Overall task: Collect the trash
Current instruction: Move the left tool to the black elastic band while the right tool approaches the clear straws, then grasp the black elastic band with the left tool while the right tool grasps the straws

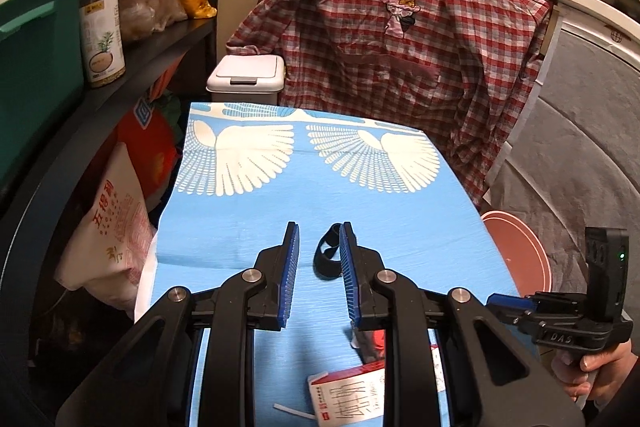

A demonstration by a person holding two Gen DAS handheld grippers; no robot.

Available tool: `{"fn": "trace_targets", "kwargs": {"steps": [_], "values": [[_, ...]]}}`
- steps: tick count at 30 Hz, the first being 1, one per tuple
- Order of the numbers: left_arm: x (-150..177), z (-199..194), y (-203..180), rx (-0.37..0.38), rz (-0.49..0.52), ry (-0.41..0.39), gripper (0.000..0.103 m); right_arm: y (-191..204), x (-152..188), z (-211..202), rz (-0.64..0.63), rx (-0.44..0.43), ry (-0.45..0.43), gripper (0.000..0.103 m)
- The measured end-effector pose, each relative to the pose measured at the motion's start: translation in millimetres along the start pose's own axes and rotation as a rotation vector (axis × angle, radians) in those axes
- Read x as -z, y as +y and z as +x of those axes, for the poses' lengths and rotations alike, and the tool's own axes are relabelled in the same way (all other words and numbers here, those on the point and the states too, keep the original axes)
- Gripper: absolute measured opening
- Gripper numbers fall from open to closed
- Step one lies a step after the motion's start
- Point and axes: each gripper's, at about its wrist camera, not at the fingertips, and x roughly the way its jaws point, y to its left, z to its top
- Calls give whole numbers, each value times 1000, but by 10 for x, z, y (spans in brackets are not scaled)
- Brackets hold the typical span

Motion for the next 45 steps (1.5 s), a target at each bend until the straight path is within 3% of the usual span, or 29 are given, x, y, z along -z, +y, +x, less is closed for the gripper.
{"fn": "trace_targets", "kwargs": {"steps": [11, 13, 15, 17, 22, 27, 37, 41, 42, 45], "values": [[63, 380, 76, 23, 28, 91, 21, 60, 26, 308, -66, 47, 88, 32], [75, 467, 65, 29, 33, 111, 21, 59, 28, 327, -70, 48, 90, 26], [83, 552, 48, 36, 41, 129, 21, 65, 24, 337, -78, 47, 92, 11], [100, 647, 13, 42, 53, 150, 21, 78, 14, 327, -93, 47, 87, 6], [155, 893, -58, 51, 82, 210, 22, 93, -31, 257, -127, 53, 61, 5], [203, 1075, -75, 42, 94, 249, 41, 8, -80, 227, -123, 69, 46, 5], [256, 1318, -144, 45, 123, 290, 44, -116, -132, 269, -108, 75, 47, 5], [253, 1366, -173, 33, 139, 293, 41, -136, -145, 285, -107, 79, 49, 6], [248, 1371, -176, 33, 140, 294, 32, -146, -149, 285, -106, 78, 49, 6], [228, 1362, -182, 31, 140, 291, 20, -146, -154, 284, -107, 78, 47, 5]]}}
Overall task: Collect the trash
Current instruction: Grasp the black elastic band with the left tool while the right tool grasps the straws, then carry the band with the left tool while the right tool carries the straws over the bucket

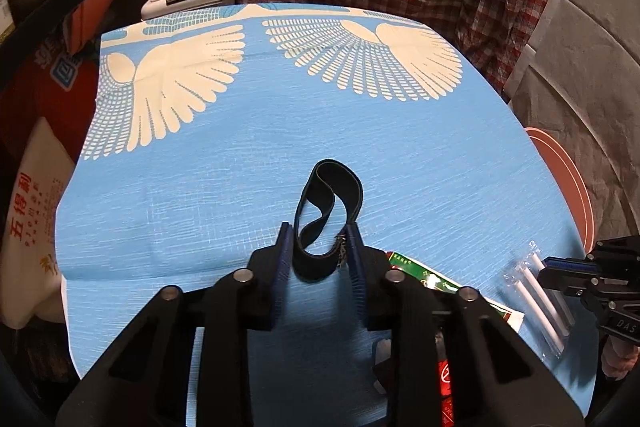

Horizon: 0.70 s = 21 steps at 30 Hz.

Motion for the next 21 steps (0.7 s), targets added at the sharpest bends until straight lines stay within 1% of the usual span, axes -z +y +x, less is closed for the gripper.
{"fn": "trace_targets", "kwargs": {"steps": [3, 6, 13, 21], "values": [[-2, -23, -11, -12, 11, -1, 13, 5, 0, -10, -2, -1, -3, 5], [-5, -72, -2, -22, 9, -11, 11, 20, 5, -38, -9, -2, -10, 5], [-24, -269, 38, -36, -8, -53, 11, 59, 12, -160, -16, -2, -43, 5], [4, -478, -29, -45, -20, -94, 11, 80, 31, -328, -16, 1, -89, 5]]}}
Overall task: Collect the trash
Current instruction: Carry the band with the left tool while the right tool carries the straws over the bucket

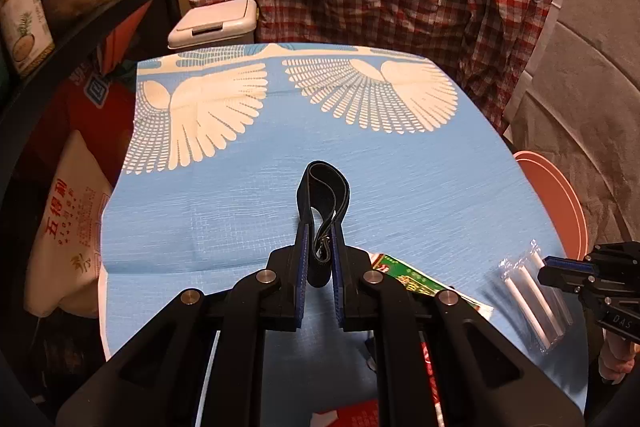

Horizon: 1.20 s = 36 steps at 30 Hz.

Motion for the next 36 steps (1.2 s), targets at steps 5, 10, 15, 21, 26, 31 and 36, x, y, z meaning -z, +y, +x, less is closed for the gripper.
{"fn": "trace_targets", "kwargs": {"steps": [5, 10, 15, 21, 26, 31, 36], "values": [[21, -129, -18, -1, -16, -25, 11, -8, -13, -168, 8, 4, -57, 5], [49, -263, -67, -1, -36, -50, 11, -37, -19, -337, 15, 24, -119, 5], [83, -378, -128, 2, -40, -70, 11, -91, -5, -491, 23, 49, -177, 5], [105, -464, -231, 9, -48, -87, 11, -167, 3, -679, 40, 70, -233, 5], [121, -500, -333, 14, -40, -93, 11, -265, 5, -816, 63, 89, -269, 5], [127, -515, -438, 25, -35, -96, 11, -366, 19, -944, 82, 110, -299, 5], [125, -500, -580, 31, -19, -96, 11, -432, 28, -1047, 90, 142, -323, 5]]}}
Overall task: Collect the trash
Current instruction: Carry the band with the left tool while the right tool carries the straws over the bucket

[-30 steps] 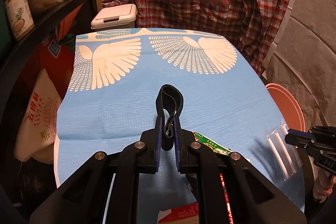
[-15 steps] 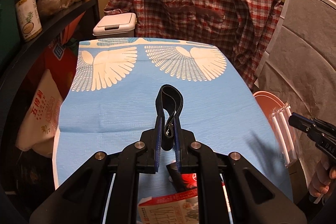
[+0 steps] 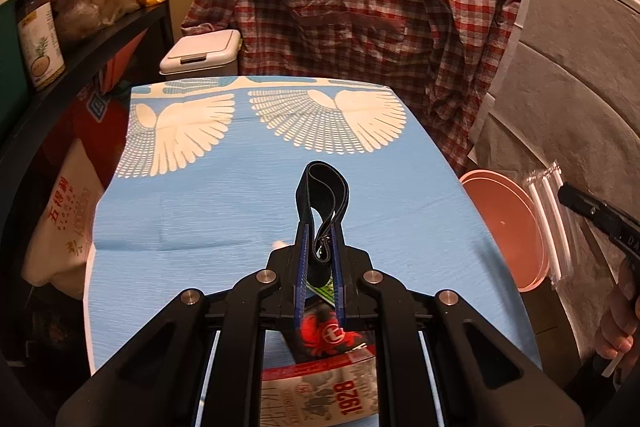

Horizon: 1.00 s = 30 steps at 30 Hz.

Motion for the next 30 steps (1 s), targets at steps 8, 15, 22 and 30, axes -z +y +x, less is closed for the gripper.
{"fn": "trace_targets", "kwargs": {"steps": [8, 15, 22, 30], "values": [[20, 47, -201, 13, 32, 2, 11, -145, -68, -122, 13, 30, -34, 5], [7, 64, -294, 21, 43, -4, 11, -290, -141, -219, 40, 52, -60, 5], [-3, 69, -383, 28, 49, -9, 11, -445, -206, -335, 65, 81, -92, 5], [-25, 105, -510, 39, 62, -8, 11, -633, -265, -452, 91, 122, -122, 5]]}}
